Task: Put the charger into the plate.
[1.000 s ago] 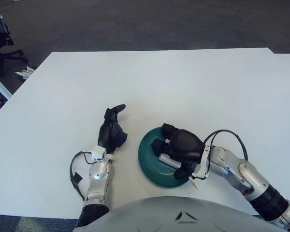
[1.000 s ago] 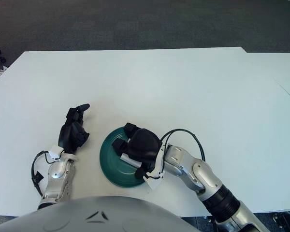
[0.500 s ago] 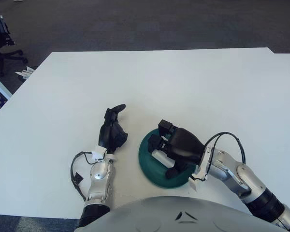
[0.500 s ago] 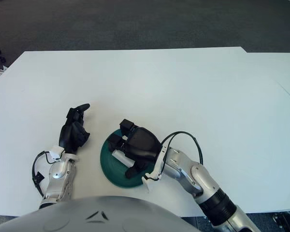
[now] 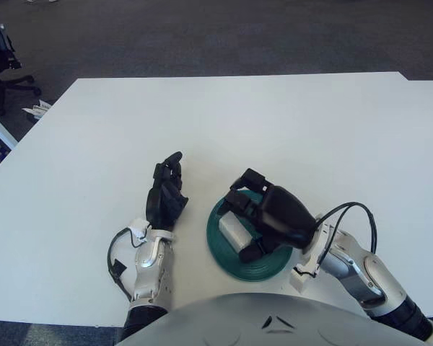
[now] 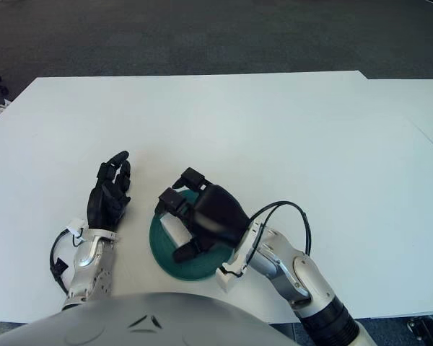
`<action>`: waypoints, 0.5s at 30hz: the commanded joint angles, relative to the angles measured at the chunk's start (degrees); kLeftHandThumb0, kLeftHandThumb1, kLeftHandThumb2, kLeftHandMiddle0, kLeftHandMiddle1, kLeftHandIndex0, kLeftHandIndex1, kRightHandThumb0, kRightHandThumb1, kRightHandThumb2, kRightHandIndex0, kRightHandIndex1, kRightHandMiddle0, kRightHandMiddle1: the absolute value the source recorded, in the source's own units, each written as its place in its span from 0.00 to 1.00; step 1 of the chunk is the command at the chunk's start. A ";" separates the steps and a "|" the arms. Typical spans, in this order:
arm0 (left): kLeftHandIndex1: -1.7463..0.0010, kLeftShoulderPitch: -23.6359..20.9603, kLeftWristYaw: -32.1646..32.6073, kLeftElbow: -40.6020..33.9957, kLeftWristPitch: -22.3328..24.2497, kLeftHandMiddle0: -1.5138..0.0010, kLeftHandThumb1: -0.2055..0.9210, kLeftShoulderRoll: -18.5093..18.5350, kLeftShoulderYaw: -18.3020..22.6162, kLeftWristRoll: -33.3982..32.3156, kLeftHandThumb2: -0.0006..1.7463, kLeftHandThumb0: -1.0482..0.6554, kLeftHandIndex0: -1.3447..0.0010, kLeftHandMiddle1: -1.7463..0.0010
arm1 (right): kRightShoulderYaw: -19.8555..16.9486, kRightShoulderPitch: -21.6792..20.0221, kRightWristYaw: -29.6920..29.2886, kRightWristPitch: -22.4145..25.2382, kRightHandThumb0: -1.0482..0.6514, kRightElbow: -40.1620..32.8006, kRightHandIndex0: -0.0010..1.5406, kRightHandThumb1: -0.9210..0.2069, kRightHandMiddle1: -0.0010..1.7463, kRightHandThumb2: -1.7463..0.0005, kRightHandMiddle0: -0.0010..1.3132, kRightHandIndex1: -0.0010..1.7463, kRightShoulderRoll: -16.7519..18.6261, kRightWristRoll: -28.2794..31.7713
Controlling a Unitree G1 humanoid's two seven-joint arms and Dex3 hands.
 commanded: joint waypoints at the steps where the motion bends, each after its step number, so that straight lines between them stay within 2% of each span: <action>1: 0.69 2.42 -0.38 4.11 2.09 0.94 1.00 -0.83 0.32 0.29 0.57 0.00 1.00 1.00 | -0.20 0.48 1.71 0.57 0.00 0.15 0.13 0.00 0.31 0.42 0.00 0.05 -0.66 1.20; 4: 0.70 2.78 0.34 4.23 0.62 0.94 1.00 -0.46 0.24 2.49 0.59 0.00 1.00 1.00 | -0.48 0.74 3.02 1.03 0.00 -0.20 0.07 0.00 0.19 0.40 0.00 0.02 -0.98 1.67; 8: 0.71 3.54 0.86 3.92 -0.35 0.93 1.00 -0.64 0.34 4.02 0.60 0.00 1.00 1.00 | -1.46 0.51 3.60 0.63 0.00 -0.29 0.03 0.00 0.10 0.40 0.00 0.01 -1.73 2.06; 10: 0.70 3.68 2.05 3.89 -1.11 0.94 1.00 -0.81 0.47 5.63 0.60 0.00 1.00 1.00 | -2.18 -0.12 1.44 -1.22 0.00 1.24 0.01 0.00 0.05 0.40 0.00 0.00 -2.43 0.76; 15: 0.70 3.08 6.42 4.72 -4.12 0.94 1.00 -0.78 0.43 11.47 0.61 0.00 1.00 1.00 | -2.79 -0.93 -3.33 -3.17 0.00 4.12 0.00 0.00 0.01 0.41 0.00 0.00 -2.58 -3.44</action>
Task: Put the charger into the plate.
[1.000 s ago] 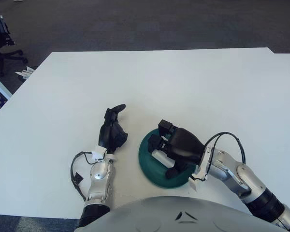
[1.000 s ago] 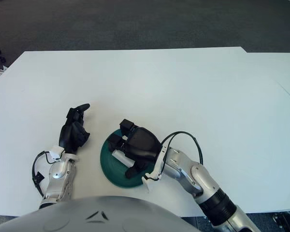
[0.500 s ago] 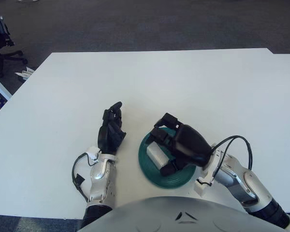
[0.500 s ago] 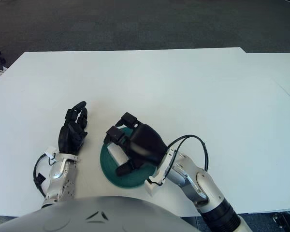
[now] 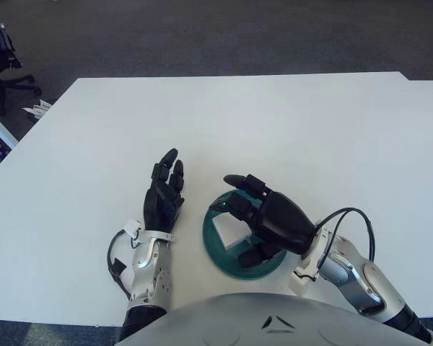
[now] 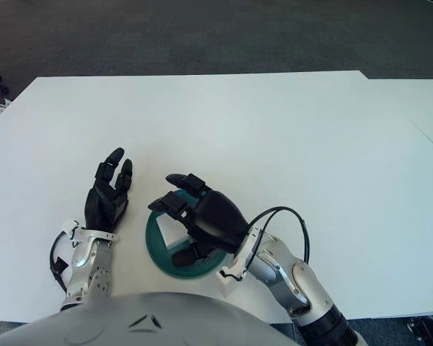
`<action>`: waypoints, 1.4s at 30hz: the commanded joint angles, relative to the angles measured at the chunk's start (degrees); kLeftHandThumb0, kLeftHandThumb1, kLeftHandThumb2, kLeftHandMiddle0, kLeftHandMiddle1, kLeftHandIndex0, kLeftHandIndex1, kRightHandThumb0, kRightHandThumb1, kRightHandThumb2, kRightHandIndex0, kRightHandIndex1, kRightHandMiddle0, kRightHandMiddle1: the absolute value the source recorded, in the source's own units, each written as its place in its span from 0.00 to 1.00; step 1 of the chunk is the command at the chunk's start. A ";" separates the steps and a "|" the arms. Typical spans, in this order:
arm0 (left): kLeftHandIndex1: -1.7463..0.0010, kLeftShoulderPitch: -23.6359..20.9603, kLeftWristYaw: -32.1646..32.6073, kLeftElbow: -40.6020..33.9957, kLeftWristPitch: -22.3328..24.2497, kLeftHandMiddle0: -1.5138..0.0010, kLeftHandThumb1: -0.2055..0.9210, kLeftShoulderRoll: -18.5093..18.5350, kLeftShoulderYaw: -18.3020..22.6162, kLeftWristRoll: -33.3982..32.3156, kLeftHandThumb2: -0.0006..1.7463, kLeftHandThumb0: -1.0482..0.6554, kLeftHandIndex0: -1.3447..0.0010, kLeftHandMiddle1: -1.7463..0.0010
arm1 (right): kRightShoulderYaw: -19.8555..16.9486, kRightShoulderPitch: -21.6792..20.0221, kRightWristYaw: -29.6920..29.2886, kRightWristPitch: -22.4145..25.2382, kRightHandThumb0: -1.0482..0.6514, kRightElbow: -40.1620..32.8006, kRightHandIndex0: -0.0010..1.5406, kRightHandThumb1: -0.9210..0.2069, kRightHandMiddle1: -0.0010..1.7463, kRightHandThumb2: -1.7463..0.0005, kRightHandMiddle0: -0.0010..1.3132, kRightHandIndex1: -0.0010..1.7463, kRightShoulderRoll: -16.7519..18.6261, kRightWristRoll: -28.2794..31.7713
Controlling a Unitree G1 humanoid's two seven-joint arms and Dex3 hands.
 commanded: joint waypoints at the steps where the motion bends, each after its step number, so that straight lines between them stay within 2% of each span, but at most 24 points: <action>1: 0.70 2.66 3.11 4.63 -0.78 0.94 1.00 -0.79 0.68 3.12 0.61 0.00 1.00 1.00 | -0.82 -0.91 -2.74 -0.93 0.00 1.53 0.00 0.00 0.01 0.41 0.00 0.00 -0.30 -2.74; 11: 0.71 1.39 6.05 7.32 -3.57 0.91 1.00 -0.99 0.87 6.16 0.60 0.00 1.00 0.99 | -1.48 -0.55 -3.90 0.93 0.00 1.70 0.00 0.00 0.00 0.44 0.00 0.00 -0.67 -6.80; 15: 0.70 0.80 5.58 9.66 -7.56 0.92 1.00 -0.10 0.67 8.15 0.62 0.00 1.00 1.00 | -2.19 -0.10 -3.38 2.30 0.00 2.06 0.00 0.00 0.00 0.45 0.00 0.00 -0.26 -5.41; 17: 0.69 0.77 5.94 10.19 -9.10 0.93 1.00 0.25 0.49 9.66 0.63 0.00 1.00 1.00 | -2.87 -0.09 -1.59 4.29 0.00 2.37 0.00 0.00 0.00 0.46 0.00 0.00 0.67 -1.87; 21: 0.61 0.83 7.18 10.61 -9.52 0.92 1.00 0.38 0.32 12.10 0.64 0.00 0.99 1.00 | -5.61 -1.88 6.30 12.93 0.00 3.92 0.00 0.00 0.00 0.46 0.00 0.00 3.09 10.96; 26: 0.51 1.07 8.09 10.67 -9.71 0.95 1.00 0.46 0.67 13.56 0.64 0.00 0.92 1.00 | -8.52 -2.34 10.68 20.62 0.00 4.96 0.00 0.00 0.00 0.45 0.00 0.00 5.42 19.95; 30: 0.48 1.30 8.99 10.35 -9.38 0.97 1.00 0.75 0.76 14.61 0.64 0.00 0.88 1.00 | -9.37 -2.14 10.27 24.55 0.00 5.18 0.00 0.00 0.00 0.44 0.00 0.00 8.37 23.82; 32: 0.47 1.49 9.61 9.84 -9.02 0.97 1.00 0.89 0.75 15.29 0.64 0.00 0.87 1.00 | -10.31 -3.07 7.49 25.53 0.00 9.04 0.00 0.00 0.00 0.43 0.00 0.00 12.44 27.37; 34: 0.45 1.75 10.41 8.94 -8.62 0.96 1.00 0.93 0.54 16.19 0.63 0.00 0.85 1.00 | -11.97 -3.84 3.53 26.00 0.00 14.25 0.00 0.00 0.01 0.43 0.01 0.00 18.52 32.55; 35: 0.45 1.81 10.63 8.73 -8.55 0.96 1.00 0.94 0.46 16.38 0.63 0.00 0.85 0.99 | -12.30 -4.01 2.63 25.99 0.00 15.40 0.00 0.00 0.01 0.43 0.01 0.00 19.79 33.75; 39: 0.43 4.82 11.11 3.16 -5.82 0.94 1.00 0.88 -0.71 17.22 0.62 0.00 0.83 0.99 | -15.95 -1.41 -0.43 25.71 0.00 16.52 0.00 0.00 0.02 0.45 0.04 0.00 26.06 42.61; 42: 0.45 8.38 10.83 -2.69 -2.52 0.94 1.00 1.04 -1.81 17.02 0.62 0.00 0.88 0.99 | -17.64 0.75 -2.21 25.41 0.00 16.49 0.00 0.00 0.03 0.46 0.06 0.00 28.29 45.16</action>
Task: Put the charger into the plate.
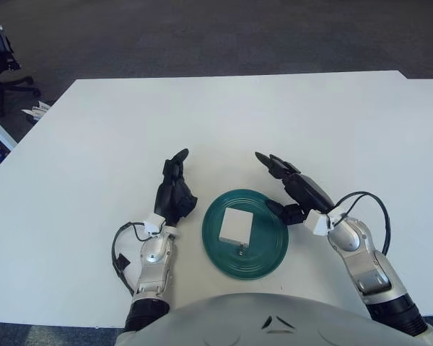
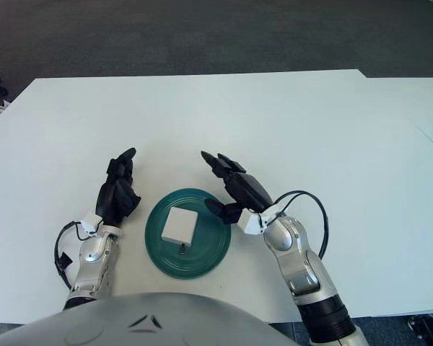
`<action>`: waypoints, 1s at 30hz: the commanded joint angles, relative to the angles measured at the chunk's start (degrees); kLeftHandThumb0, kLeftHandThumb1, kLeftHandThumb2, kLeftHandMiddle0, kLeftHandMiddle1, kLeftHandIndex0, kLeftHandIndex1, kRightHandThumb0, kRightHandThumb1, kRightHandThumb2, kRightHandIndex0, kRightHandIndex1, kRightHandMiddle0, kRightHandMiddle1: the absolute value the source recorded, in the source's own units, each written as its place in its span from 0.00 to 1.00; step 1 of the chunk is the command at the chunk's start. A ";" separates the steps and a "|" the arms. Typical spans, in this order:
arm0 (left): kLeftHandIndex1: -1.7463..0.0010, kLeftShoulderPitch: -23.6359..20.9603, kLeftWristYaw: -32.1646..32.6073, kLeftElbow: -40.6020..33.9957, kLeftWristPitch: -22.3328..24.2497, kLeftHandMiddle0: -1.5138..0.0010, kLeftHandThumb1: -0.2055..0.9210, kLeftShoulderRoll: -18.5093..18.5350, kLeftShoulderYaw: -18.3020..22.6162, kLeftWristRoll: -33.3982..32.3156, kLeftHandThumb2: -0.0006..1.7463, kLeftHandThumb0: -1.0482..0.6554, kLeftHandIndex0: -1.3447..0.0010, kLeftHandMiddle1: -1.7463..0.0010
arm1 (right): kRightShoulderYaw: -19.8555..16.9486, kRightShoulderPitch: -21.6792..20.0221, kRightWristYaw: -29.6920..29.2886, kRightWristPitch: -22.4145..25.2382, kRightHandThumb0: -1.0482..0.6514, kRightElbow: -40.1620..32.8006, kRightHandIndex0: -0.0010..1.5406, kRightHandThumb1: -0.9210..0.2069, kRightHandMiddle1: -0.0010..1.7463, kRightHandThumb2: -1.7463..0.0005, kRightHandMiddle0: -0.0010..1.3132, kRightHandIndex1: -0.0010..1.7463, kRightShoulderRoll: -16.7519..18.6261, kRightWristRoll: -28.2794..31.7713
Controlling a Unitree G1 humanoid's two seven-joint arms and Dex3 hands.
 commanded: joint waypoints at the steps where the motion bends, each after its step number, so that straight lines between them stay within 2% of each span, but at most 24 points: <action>1: 0.46 7.88 0.05 -2.74 5.75 0.94 1.00 0.53 -0.78 -0.52 0.63 0.00 0.89 0.99 | -3.52 3.47 -2.72 -0.38 0.00 0.18 0.00 0.00 0.04 0.46 0.07 0.00 2.32 4.36; 4: 0.50 8.82 -0.77 -4.60 7.63 0.94 1.00 0.91 -0.96 -2.13 0.64 0.00 0.96 0.99 | -5.11 6.39 -3.45 -0.12 0.01 -0.65 0.00 0.00 0.16 0.46 0.02 0.00 2.94 5.87; 10: 0.57 10.30 -1.57 -7.28 9.48 0.94 1.00 1.66 -0.79 -4.68 0.65 0.00 1.00 1.00 | -6.59 7.62 -4.35 0.52 0.04 -0.90 0.03 0.00 0.25 0.45 0.00 0.01 3.26 6.64; 20: 0.60 13.77 -2.43 -11.80 11.75 0.95 1.00 2.80 -1.54 -6.35 0.65 0.00 1.00 1.00 | -7.17 9.12 -4.44 -0.53 0.06 0.33 0.05 0.00 0.26 0.44 0.00 0.01 2.95 6.71; 30: 0.59 17.43 -3.63 -11.00 8.72 0.89 1.00 3.20 -0.73 -8.70 0.64 0.00 1.00 0.98 | -4.98 13.41 -4.62 -4.97 0.06 4.60 0.04 0.00 0.24 0.44 0.00 0.00 3.25 4.97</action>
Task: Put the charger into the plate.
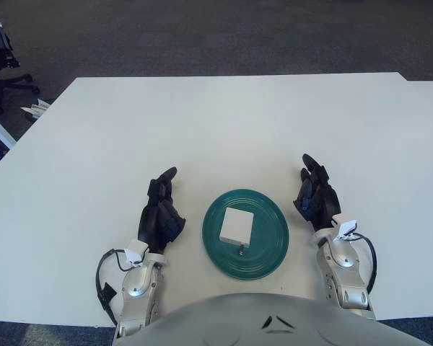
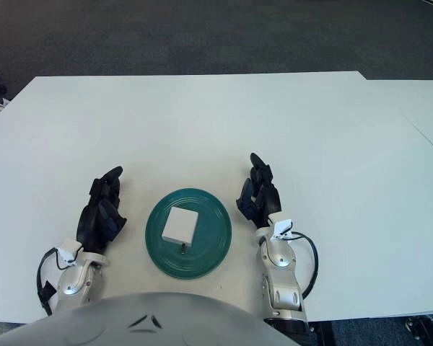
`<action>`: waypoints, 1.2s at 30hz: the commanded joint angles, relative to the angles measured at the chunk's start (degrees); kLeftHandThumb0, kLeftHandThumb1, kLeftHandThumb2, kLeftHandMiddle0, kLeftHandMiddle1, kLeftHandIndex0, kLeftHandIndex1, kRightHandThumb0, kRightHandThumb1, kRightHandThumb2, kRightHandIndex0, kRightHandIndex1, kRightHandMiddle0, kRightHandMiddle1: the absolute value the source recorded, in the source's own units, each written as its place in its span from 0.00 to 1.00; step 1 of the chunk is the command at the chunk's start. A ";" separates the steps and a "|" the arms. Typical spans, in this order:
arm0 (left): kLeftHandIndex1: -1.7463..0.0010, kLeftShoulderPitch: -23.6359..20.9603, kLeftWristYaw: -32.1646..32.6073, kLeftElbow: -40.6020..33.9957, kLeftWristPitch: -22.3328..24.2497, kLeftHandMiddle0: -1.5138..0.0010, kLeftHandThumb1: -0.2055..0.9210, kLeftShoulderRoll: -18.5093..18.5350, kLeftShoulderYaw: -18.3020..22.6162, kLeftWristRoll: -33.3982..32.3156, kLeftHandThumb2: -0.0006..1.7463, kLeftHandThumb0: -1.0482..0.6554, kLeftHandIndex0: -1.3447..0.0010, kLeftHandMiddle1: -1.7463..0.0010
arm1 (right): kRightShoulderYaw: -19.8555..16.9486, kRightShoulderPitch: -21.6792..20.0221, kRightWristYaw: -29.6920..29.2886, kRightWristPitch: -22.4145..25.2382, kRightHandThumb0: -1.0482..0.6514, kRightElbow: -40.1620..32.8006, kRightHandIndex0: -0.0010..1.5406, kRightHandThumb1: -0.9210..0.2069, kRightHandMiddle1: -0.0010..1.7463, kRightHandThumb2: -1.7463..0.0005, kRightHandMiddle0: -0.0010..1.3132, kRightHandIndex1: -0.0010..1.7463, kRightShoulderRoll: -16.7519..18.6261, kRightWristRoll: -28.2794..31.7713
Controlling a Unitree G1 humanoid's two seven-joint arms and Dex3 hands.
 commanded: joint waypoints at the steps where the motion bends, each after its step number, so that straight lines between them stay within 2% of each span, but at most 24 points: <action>1: 0.58 2.82 0.16 1.82 2.09 0.88 1.00 0.12 0.48 -0.66 0.64 0.00 1.00 0.98 | 0.59 3.06 -0.22 1.07 0.06 3.59 0.04 0.00 0.24 0.44 0.00 0.00 0.05 -0.41; 11: 0.54 5.99 2.88 2.14 1.62 0.85 1.00 -1.54 1.13 0.59 0.62 0.00 0.99 0.99 | -0.59 5.02 1.50 -2.71 0.05 5.81 0.04 0.00 0.25 0.44 0.00 0.00 -1.61 1.00; 22: 0.52 7.01 4.78 1.17 1.88 0.84 1.00 -4.69 -2.38 1.82 0.60 0.00 0.99 0.99 | -2.03 6.53 2.51 -3.66 0.07 4.58 0.08 0.00 0.26 0.44 0.00 0.02 -3.04 2.42; 36: 0.52 8.30 5.92 0.75 0.15 0.83 1.00 -4.33 -4.61 4.24 0.62 0.00 0.98 0.99 | -2.43 7.74 3.49 -3.38 0.07 3.46 0.09 0.00 0.27 0.44 0.00 0.01 -3.85 2.86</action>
